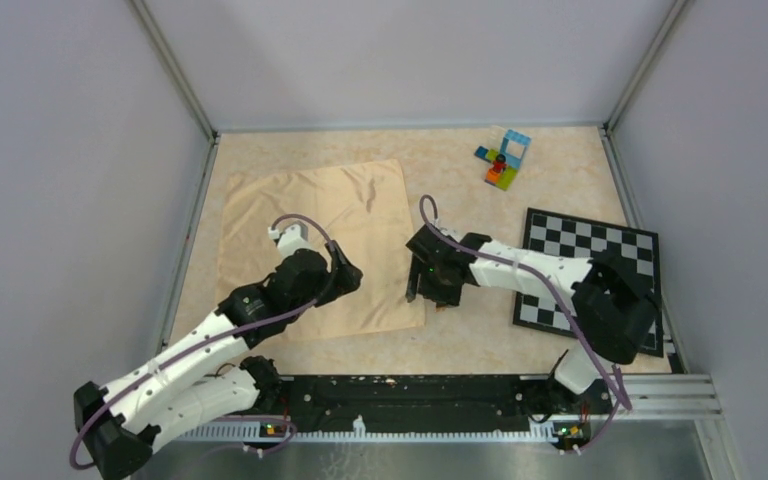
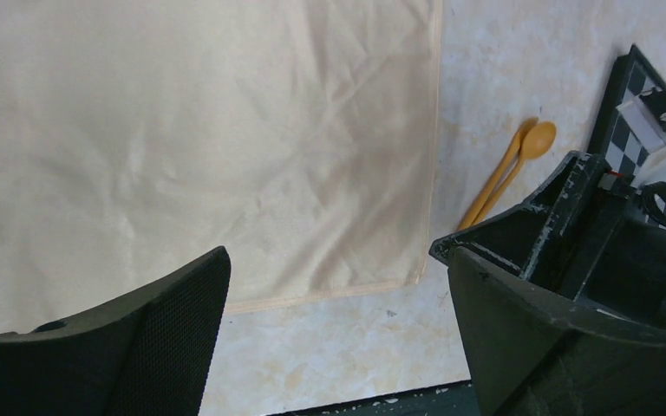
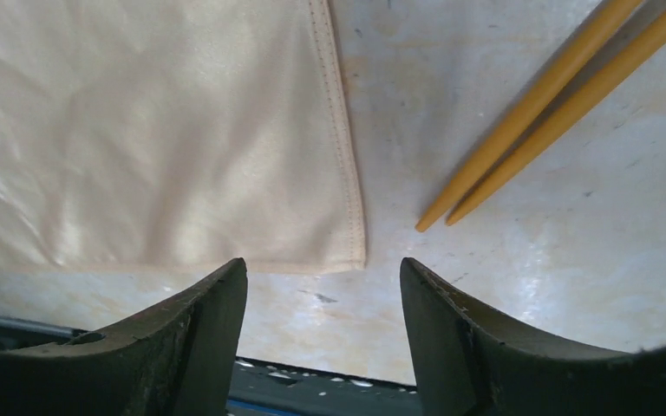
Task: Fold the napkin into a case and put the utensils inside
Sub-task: Pick up the flattened napkin from the center of the board.
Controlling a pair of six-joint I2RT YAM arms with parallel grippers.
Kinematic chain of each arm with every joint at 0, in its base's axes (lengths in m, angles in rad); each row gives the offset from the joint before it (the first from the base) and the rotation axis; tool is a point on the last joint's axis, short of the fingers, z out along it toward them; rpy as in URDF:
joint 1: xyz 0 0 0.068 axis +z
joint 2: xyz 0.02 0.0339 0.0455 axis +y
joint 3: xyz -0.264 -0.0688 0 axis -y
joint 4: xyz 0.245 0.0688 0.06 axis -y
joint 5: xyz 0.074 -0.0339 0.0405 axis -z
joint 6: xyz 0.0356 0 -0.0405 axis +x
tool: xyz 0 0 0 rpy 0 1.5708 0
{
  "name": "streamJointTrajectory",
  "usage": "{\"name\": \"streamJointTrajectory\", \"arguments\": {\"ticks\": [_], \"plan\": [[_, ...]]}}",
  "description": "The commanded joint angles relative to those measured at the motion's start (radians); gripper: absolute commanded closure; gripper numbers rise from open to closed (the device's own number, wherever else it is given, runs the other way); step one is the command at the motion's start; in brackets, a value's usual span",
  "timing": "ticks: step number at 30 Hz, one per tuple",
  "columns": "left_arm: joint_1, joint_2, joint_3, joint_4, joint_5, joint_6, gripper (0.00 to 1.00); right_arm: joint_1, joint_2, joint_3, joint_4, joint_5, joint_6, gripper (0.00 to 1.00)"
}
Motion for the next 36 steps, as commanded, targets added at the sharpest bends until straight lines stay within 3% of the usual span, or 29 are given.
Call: {"name": "streamJointTrajectory", "arguments": {"ticks": [1,12,25,36], "plan": [[0.007,-0.085,0.043,-0.09,-0.12,-0.011,0.01,0.035,0.117,0.139,-0.228,0.019,0.236,0.36],[0.008,-0.129,0.041,-0.117,-0.075,-0.019,0.01,0.062,0.171,0.197,-0.351,0.088,0.446,0.44],[0.008,-0.177,0.019,-0.134,-0.076,-0.008,0.01,0.1,0.315,0.331,-0.405,0.041,0.483,0.5],[0.006,-0.277,0.005,-0.178,-0.087,-0.006,0.01,0.115,0.357,0.303,-0.356,0.026,0.529,0.53]]}}
